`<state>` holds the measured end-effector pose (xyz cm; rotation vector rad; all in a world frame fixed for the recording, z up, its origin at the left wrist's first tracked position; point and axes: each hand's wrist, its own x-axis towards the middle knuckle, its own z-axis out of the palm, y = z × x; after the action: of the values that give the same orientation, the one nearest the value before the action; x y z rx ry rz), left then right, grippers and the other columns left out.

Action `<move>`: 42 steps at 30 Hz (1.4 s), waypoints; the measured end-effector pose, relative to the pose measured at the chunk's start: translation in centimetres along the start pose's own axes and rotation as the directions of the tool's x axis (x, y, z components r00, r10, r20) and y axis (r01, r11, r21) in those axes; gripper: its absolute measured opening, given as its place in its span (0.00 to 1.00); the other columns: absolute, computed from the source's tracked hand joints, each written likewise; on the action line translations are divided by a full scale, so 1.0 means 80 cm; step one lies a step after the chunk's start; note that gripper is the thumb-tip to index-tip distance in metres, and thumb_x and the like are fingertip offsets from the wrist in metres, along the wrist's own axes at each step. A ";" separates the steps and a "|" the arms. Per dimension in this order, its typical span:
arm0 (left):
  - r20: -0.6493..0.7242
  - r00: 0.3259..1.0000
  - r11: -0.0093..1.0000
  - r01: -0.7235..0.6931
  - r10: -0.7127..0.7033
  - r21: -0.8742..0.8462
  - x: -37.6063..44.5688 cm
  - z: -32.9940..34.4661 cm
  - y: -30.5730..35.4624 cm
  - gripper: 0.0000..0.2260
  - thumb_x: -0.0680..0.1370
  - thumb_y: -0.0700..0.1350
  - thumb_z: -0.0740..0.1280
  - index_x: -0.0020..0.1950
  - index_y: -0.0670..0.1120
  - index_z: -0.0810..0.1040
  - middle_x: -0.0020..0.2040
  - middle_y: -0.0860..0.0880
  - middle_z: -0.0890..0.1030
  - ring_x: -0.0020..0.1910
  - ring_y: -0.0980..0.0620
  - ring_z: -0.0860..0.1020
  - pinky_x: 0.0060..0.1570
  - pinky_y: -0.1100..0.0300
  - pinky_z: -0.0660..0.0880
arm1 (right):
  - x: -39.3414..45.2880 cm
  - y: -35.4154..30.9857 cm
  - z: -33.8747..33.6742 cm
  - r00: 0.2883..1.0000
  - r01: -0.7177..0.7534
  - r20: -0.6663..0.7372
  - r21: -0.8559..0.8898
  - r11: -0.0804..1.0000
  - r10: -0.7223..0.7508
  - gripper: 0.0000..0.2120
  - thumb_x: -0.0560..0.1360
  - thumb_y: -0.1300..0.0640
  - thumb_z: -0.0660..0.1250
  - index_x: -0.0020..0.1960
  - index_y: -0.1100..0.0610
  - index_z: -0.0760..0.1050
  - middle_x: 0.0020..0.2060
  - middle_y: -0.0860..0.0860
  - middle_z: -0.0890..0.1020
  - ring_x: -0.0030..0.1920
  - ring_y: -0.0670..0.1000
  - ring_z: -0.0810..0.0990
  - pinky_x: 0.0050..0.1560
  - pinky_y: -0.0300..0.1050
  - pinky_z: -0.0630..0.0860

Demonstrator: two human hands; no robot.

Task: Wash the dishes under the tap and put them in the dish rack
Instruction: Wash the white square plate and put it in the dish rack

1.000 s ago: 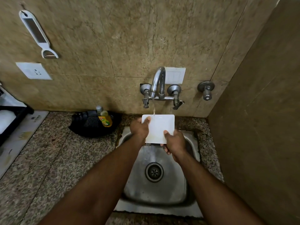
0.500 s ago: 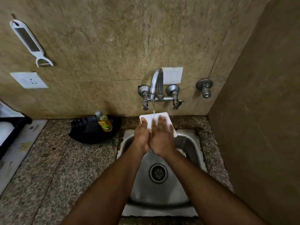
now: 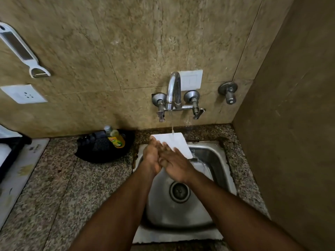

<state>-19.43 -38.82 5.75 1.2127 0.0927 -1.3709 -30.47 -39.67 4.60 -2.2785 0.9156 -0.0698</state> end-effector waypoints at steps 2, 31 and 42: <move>0.007 1.000 1.000 0.030 -0.030 -0.010 0.000 0.000 -0.004 0.30 0.81 0.66 0.60 0.74 0.45 0.73 0.71 0.47 0.78 0.69 0.45 0.77 0.59 0.50 0.75 | -0.001 0.009 0.004 0.998 -0.056 -0.003 -0.083 0.995 0.056 0.27 0.86 0.46 0.44 0.84 0.43 0.41 0.82 0.39 0.41 0.81 0.43 0.37 0.81 0.56 0.42; -0.088 0.888 0.870 -0.417 0.452 0.262 -0.017 0.009 -0.019 0.19 0.87 0.53 0.58 0.68 0.41 0.75 0.57 0.44 0.84 0.54 0.48 0.83 0.55 0.56 0.82 | 0.050 -0.003 0.008 0.808 -0.583 0.028 0.182 0.792 0.589 0.34 0.85 0.41 0.43 0.82 0.55 0.32 0.80 0.52 0.30 0.81 0.54 0.33 0.81 0.58 0.41; -0.085 0.910 0.897 -0.380 0.406 0.225 -0.016 0.006 -0.020 0.22 0.84 0.58 0.61 0.70 0.44 0.76 0.63 0.43 0.83 0.60 0.45 0.83 0.63 0.43 0.79 | 0.050 0.003 0.006 0.760 -0.632 -0.010 0.223 0.742 0.650 0.39 0.83 0.35 0.42 0.82 0.58 0.31 0.79 0.54 0.28 0.82 0.56 0.34 0.81 0.61 0.43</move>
<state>-21.31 -37.88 5.87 1.4037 -0.1998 -0.9599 -27.47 -42.08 3.29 -1.6664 1.6199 0.0411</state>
